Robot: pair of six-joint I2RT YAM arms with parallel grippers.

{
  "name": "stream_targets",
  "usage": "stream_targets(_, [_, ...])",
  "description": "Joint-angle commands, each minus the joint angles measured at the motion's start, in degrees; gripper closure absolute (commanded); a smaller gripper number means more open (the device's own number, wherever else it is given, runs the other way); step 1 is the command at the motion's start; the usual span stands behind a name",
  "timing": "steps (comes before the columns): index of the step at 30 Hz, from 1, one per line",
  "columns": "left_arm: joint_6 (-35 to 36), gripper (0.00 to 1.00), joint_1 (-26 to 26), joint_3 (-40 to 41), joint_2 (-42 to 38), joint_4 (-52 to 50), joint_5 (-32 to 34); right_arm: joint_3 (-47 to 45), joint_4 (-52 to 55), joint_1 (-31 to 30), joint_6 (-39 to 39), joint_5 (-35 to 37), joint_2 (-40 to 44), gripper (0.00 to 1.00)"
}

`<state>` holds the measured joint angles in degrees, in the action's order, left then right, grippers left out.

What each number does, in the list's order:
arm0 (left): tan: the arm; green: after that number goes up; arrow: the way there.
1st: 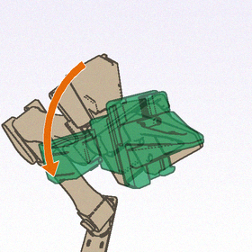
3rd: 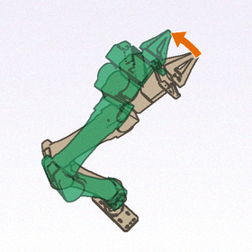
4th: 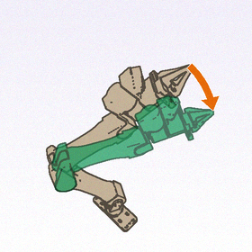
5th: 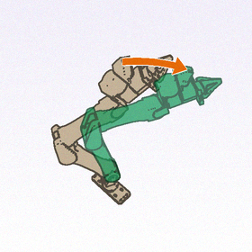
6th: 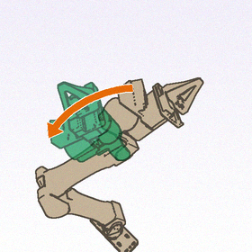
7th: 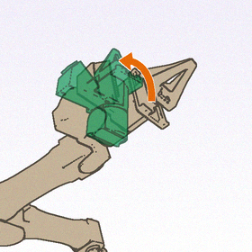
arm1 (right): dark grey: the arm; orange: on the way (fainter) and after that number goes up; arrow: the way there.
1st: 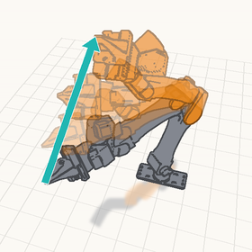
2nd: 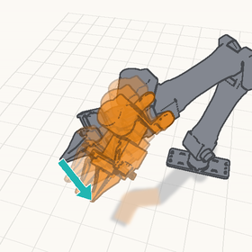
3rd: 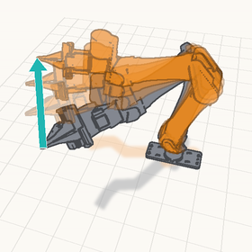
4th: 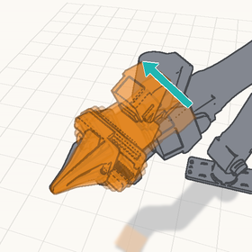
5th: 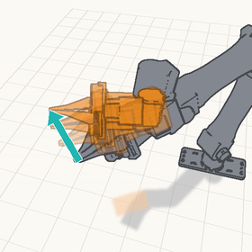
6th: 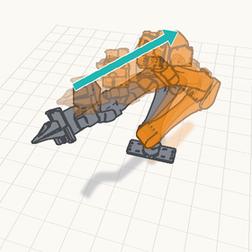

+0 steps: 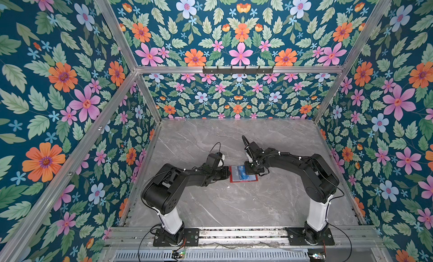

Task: Insert credit cards into a card holder
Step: Insert the credit card into the card slot.

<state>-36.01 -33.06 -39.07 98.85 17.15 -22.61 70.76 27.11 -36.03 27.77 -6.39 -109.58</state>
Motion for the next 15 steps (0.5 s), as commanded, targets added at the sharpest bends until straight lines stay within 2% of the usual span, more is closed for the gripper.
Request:
stream_targets(1, [0.3,1.0,-0.2,0.4,0.6,-7.0,1.2,-0.3,1.7,-0.2,-0.6,-1.6,-0.8,0.9])
stream_targets(10, [0.2,1.0,-0.2,0.4,0.6,-7.0,1.2,0.2,2.8,-0.3,-1.3,-1.2,-1.4,0.75])
stream_targets(15, [0.3,1.0,-0.3,0.3,0.4,-7.1,1.3,0.9,3.9,-0.7,-1.8,-0.7,-2.0,0.7])
